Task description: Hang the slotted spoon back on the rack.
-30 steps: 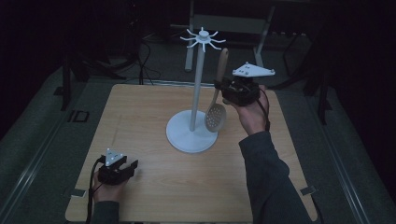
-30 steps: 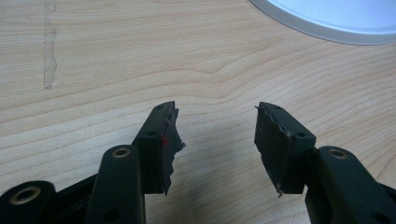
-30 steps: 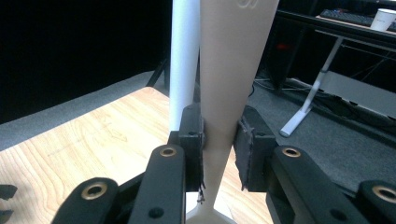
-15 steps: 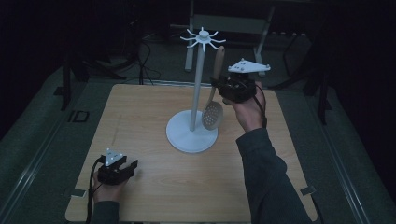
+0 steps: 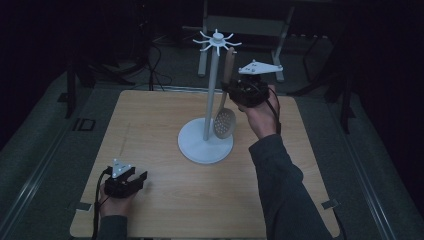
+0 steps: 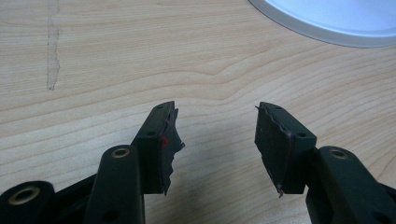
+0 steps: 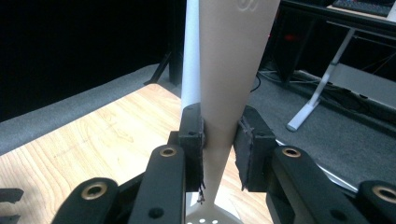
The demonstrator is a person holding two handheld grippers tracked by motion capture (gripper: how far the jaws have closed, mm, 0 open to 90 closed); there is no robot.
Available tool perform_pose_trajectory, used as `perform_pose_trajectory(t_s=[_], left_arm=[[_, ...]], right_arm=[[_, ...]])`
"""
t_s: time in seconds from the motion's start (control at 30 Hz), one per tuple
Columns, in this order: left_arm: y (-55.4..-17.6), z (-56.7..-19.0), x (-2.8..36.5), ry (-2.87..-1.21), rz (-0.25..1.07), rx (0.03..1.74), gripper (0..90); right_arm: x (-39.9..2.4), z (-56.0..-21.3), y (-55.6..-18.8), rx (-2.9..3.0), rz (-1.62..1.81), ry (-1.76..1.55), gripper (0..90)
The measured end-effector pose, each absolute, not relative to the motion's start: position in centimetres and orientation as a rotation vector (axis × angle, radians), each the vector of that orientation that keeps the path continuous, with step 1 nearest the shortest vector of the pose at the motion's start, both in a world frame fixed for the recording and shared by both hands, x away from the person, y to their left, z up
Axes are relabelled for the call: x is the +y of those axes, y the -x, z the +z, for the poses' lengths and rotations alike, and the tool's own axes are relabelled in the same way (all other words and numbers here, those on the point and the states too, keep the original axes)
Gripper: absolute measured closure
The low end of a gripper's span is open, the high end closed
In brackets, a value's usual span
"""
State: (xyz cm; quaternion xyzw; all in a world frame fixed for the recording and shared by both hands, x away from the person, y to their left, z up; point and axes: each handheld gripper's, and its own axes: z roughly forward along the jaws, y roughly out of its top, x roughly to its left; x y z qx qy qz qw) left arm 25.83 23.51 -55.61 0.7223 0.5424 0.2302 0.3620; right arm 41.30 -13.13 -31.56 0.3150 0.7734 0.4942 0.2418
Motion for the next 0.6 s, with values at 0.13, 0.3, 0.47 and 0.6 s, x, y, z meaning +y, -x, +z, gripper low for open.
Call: perform_pose_trajectory(t_s=[0.13, 0.3, 0.47, 0.6], left_arm=[[-25.8, -55.6, 23.5, -1.859, 0.594, 1.397, 48.5], [-25.8, -55.6, 23.5, -1.860, 0.595, 1.397, 48.4], [-25.8, -55.6, 23.6, -1.859, 0.596, 1.399, 48.4], [-25.8, -55.6, 23.5, -1.864, 0.594, 1.397, 48.2]], right_arm=[[-13.0, -31.8, -41.5, 2.115, 1.365, -0.876, 73.9], [-12.9, -31.8, -41.4, 2.111, 1.369, -0.876, 73.4], [-13.2, -32.1, -41.3, 2.094, 1.371, -0.891, 67.7], [-13.6, -32.7, -41.3, 2.100, 1.370, -0.890, 64.4]])
